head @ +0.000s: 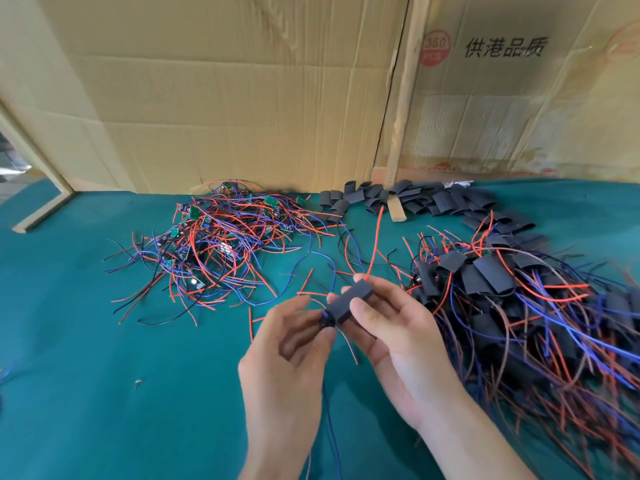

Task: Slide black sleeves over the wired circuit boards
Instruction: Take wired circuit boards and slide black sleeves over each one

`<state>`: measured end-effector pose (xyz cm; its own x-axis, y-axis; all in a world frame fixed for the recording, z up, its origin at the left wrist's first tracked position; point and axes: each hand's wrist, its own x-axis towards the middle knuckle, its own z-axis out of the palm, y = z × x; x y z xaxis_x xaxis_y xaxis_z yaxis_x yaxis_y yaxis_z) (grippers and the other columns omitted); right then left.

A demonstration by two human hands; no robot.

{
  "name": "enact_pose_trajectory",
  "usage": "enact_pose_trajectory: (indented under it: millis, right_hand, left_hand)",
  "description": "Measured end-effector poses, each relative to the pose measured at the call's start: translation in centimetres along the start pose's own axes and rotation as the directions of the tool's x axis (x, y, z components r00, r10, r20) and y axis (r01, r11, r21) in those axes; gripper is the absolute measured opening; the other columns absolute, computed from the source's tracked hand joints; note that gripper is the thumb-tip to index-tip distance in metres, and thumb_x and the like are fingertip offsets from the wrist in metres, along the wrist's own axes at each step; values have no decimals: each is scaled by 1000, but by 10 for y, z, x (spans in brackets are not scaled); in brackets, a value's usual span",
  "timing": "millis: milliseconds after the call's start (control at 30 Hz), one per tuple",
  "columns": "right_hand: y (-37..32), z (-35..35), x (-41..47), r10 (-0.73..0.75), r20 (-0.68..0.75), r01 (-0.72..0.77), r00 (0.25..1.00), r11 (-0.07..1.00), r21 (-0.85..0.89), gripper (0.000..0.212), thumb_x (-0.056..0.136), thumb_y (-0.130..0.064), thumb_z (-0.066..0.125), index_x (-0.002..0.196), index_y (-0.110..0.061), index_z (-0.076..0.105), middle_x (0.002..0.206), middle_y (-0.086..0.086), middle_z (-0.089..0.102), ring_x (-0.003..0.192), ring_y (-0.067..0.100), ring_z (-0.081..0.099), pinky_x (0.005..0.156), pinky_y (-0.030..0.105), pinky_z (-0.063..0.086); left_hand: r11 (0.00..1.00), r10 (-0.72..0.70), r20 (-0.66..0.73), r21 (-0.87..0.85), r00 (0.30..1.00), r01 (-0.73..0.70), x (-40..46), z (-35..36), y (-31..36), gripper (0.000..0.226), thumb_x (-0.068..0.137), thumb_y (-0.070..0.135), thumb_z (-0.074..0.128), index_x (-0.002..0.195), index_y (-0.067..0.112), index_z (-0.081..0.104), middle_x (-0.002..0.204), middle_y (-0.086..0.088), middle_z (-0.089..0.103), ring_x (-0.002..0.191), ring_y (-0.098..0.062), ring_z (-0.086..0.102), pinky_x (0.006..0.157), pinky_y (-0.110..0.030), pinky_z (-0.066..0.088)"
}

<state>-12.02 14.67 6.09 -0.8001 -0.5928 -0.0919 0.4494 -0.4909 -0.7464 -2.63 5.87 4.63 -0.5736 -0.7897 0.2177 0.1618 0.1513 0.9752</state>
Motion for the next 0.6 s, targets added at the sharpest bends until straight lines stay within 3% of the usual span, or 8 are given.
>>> enact_pose_trajectory:
  millis: [133, 300, 433, 500, 600]
  right_hand:
    - [-3, -4, 2, 1, 3, -1, 1000, 1000, 4, 51, 69, -4, 77, 118, 3, 65, 109, 23, 68, 114, 47, 67, 91, 43, 60]
    - [0, -6, 2, 39, 58, -37, 998, 999, -28, 46, 72, -2, 75, 117, 2, 65, 111, 24, 69, 114, 46, 67, 85, 37, 61]
    - [-2, -10, 4, 41, 36, -40, 998, 998, -49, 47, 70, -3, 76, 115, 1, 65, 109, 23, 69, 117, 48, 63, 82, 35, 60]
    - [-1, -11, 4, 65, 52, -63, 997, 997, -52, 46, 70, -3, 76, 115, 0, 66, 108, 24, 68, 112, 48, 66, 82, 35, 61]
    - [3, -12, 4, 89, 87, -79, 992, 991, -112, 45, 71, -5, 77, 115, -1, 67, 104, 20, 69, 99, 33, 69, 78, 32, 60]
  left_hand:
    - [999, -28, 36, 38, 999, 27, 1, -5, 3, 30, 78, 0, 81, 83, 30, 76, 80, 5, 78, 74, -12, 76, 67, -13, 53]
    - [1000, -21, 17, -2, 1000, 21, 5, -4, 2, 36, 76, -5, 80, 84, 30, 78, 84, 2, 78, 77, -14, 75, 72, -16, 55]
    - [998, -48, 80, 47, 996, 44, 7, -8, -1, 43, 80, -9, 76, 87, 33, 79, 89, 1, 78, 83, -16, 76, 74, -18, 56]
    - [994, -35, 44, 103, 998, 30, 10, -7, -1, 41, 78, -8, 78, 85, 32, 77, 87, 3, 76, 79, -17, 76, 71, -23, 58]
    - [985, 7, 37, 175, 999, -13, 16, -3, 1, 44, 74, -13, 72, 87, 29, 76, 81, 6, 72, 71, -19, 72, 65, -37, 62]
